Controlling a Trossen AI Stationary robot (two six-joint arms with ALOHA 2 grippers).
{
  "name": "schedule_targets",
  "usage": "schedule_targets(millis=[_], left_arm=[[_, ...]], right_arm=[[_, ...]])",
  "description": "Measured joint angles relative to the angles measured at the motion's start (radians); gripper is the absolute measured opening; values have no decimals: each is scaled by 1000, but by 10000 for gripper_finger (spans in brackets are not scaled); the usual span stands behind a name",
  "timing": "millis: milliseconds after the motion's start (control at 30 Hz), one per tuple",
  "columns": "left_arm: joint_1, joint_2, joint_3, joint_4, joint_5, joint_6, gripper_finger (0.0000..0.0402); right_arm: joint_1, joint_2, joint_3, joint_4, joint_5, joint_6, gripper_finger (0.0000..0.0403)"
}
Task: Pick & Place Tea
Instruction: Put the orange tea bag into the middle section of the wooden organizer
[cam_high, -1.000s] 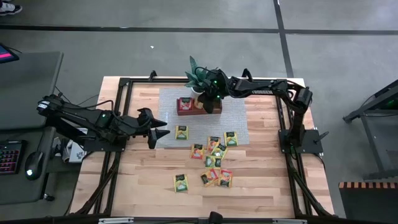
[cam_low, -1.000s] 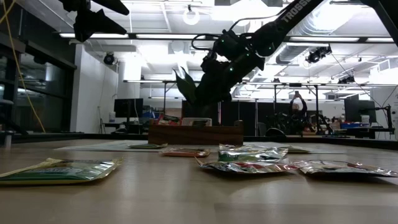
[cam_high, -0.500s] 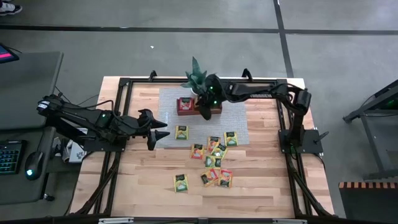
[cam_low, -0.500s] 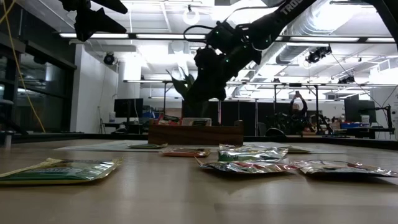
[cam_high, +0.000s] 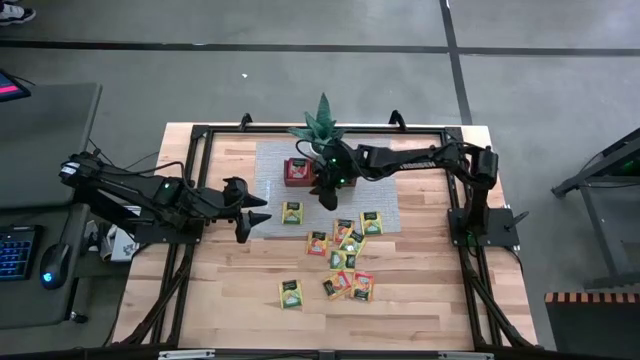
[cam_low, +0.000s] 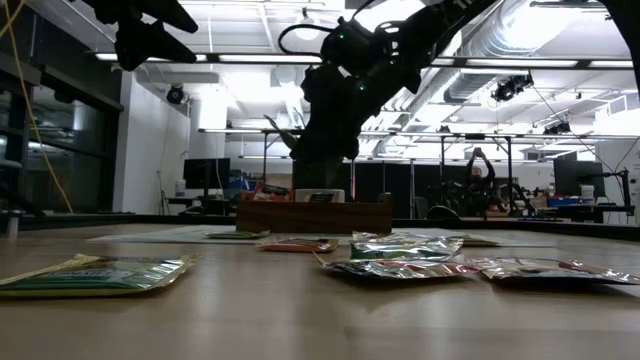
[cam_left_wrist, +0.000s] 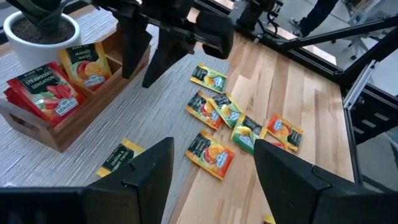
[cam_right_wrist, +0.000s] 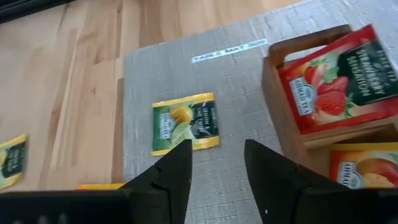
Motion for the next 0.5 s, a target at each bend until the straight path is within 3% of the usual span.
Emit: schedule_targets(millis=[233, 500], left_arm=[[0, 0, 0, -13, 1, 0, 220], [0, 0, 0, -18, 8, 11, 220]], right_arm=[[-5, -16, 0, -10, 17, 37, 142], [-5, -121, 0, -59, 103, 12, 142]])
